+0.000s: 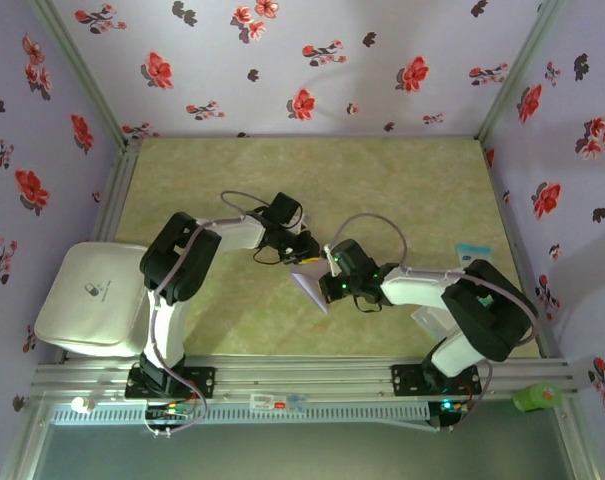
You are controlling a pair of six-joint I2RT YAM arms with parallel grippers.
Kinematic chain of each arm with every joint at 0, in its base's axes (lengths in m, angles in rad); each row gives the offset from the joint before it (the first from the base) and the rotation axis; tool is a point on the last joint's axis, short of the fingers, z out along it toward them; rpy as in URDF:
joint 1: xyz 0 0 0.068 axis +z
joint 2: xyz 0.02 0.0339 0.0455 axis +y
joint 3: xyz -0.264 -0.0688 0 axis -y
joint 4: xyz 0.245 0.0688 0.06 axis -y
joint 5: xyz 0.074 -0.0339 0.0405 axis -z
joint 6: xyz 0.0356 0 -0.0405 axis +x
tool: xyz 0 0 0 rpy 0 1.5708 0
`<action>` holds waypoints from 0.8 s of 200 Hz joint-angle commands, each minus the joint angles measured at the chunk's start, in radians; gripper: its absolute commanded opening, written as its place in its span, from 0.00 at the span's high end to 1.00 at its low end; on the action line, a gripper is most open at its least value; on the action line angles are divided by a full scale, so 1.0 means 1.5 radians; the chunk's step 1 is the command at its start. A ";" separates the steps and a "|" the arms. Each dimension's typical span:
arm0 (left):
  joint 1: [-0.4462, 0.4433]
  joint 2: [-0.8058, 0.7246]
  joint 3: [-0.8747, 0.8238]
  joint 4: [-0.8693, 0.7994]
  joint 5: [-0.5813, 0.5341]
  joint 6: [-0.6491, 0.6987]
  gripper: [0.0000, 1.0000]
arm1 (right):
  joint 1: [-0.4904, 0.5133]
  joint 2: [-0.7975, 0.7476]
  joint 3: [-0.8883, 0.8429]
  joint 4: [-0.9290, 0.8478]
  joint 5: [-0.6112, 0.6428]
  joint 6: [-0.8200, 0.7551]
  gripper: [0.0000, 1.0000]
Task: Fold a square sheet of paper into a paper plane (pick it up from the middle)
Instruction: Third fold the triangle at the center of the table.
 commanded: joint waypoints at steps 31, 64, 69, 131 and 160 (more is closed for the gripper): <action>-0.006 -0.005 -0.021 -0.039 -0.025 -0.004 0.81 | -0.004 0.014 0.022 -0.010 0.004 -0.016 1.00; -0.005 -0.005 -0.021 -0.038 -0.026 -0.003 0.81 | -0.005 0.015 0.021 -0.013 0.006 -0.015 1.00; -0.006 -0.005 -0.021 -0.040 -0.026 -0.003 0.81 | -0.004 0.015 0.020 -0.013 0.006 -0.016 1.00; -0.005 -0.005 -0.020 -0.039 -0.025 -0.002 0.81 | -0.004 0.021 0.024 -0.019 -0.014 -0.011 1.00; -0.006 -0.005 -0.020 -0.041 -0.025 -0.002 0.81 | -0.004 0.026 0.028 -0.026 -0.011 -0.012 1.00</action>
